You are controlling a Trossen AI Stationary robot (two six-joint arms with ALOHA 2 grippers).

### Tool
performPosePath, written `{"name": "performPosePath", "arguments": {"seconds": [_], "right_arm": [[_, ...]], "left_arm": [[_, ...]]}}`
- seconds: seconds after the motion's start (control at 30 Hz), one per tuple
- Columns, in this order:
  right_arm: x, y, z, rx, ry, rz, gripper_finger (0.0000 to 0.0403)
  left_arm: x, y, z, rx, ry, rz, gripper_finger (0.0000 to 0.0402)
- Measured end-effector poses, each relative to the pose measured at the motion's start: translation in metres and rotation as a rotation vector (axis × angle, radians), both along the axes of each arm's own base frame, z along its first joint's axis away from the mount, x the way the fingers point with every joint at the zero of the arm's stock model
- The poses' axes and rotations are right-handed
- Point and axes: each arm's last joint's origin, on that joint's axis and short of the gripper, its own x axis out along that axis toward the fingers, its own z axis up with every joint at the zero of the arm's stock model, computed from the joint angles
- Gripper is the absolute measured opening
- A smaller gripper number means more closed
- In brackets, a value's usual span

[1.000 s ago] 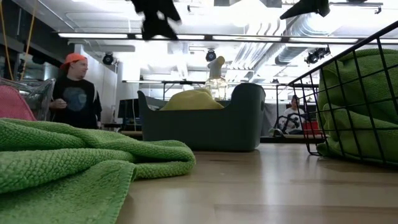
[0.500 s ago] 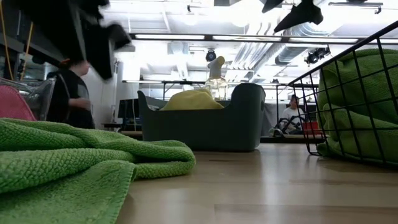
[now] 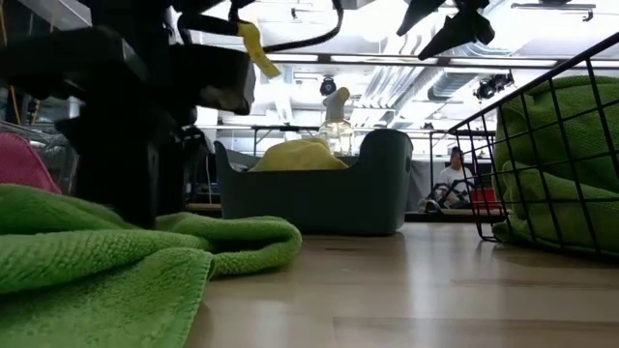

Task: Sort microfiber towel by color & place in baskets
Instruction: Put the green microfiber cloth into the black bin

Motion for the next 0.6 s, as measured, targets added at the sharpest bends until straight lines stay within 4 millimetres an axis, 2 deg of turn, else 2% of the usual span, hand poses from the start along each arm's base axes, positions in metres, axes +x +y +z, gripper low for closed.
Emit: {"name": "performPosePath", "arguments": {"seconds": [0.07,0.13,0.2,0.23,0.37,0.47,0.6], "right_arm": [[0.000,0.000,0.001,-0.011,-0.006,-0.012,0.0303],[0.000,-0.001,0.002,-0.018,-0.017,-0.020,0.0303],[0.001,-0.001,0.002,-0.017,-0.029,-0.020,0.0303],[0.001,-0.001,0.003,-0.020,-0.033,-0.016,0.0303],[0.006,0.002,0.007,0.012,-0.077,0.084,0.0303],[0.017,0.009,0.016,0.099,-0.197,0.290,0.0303],[0.038,0.023,0.029,0.176,-0.404,0.534,0.0303]], "left_arm": [[0.000,0.001,0.001,0.025,-0.015,-0.018,0.0170],[-0.001,0.002,0.010,0.031,-0.042,-0.021,0.0104],[0.000,0.006,0.029,0.018,-0.101,-0.012,0.0031],[0.000,0.009,0.043,0.012,-0.145,-0.002,0.0019],[-0.007,0.027,0.111,0.038,-0.377,0.009,0.0005],[-0.021,0.044,0.168,0.084,-0.580,0.041,0.0003],[-0.037,0.066,0.218,0.139,-0.748,0.098,0.0001]]}}
